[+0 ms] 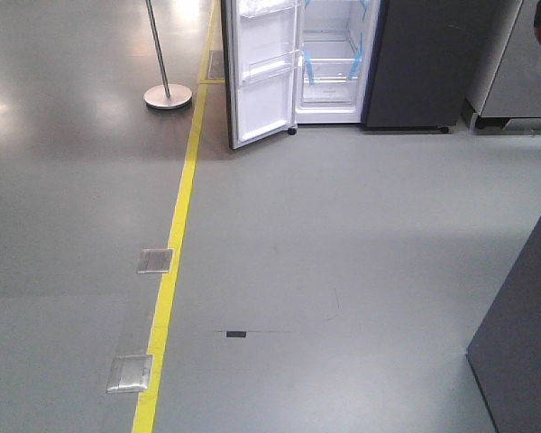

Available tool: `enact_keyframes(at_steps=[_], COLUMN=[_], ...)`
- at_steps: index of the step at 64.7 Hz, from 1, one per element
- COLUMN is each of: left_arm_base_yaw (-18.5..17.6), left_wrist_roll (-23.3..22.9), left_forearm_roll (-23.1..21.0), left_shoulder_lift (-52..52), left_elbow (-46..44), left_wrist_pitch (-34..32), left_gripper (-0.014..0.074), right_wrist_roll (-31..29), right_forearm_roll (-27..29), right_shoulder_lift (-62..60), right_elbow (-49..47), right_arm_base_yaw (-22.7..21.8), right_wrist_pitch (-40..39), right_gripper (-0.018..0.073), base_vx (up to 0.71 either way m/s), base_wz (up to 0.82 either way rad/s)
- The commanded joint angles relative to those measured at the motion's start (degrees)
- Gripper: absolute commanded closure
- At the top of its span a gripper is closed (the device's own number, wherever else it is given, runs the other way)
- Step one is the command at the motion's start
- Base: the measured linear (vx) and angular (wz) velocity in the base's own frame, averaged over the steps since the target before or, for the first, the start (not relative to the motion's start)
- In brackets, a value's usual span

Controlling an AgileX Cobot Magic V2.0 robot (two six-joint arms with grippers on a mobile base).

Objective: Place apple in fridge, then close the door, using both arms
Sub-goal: 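Continue driving up to the refrigerator with the apple held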

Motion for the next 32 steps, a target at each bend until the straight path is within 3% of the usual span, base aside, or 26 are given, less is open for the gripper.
enact_keyframes(at_steps=[1, 32], left_arm_base_yaw=[-0.17, -0.17], left_wrist_roll=[-0.62, -0.62], left_forearm_roll=[0.0, 0.0], left_shoulder_lift=[-0.87, -0.87], left_elbow=[-0.95, -0.95], left_wrist_pitch=[-4.33, -4.33], left_gripper=[0.0602, 0.0602], right_wrist_roll=[-0.24, -0.24], right_forearm_roll=[0.06, 0.06], right_shoulder_lift=[-1.43, -1.43], right_elbow=[-1.73, -1.73], right_arm_base_yaw=[-0.07, -0.07], right_wrist_pitch=[-4.67, -4.67], right_gripper=[0.0374, 0.0374], base_vx=[0.13, 0.13], base_wz=[0.02, 0.02])
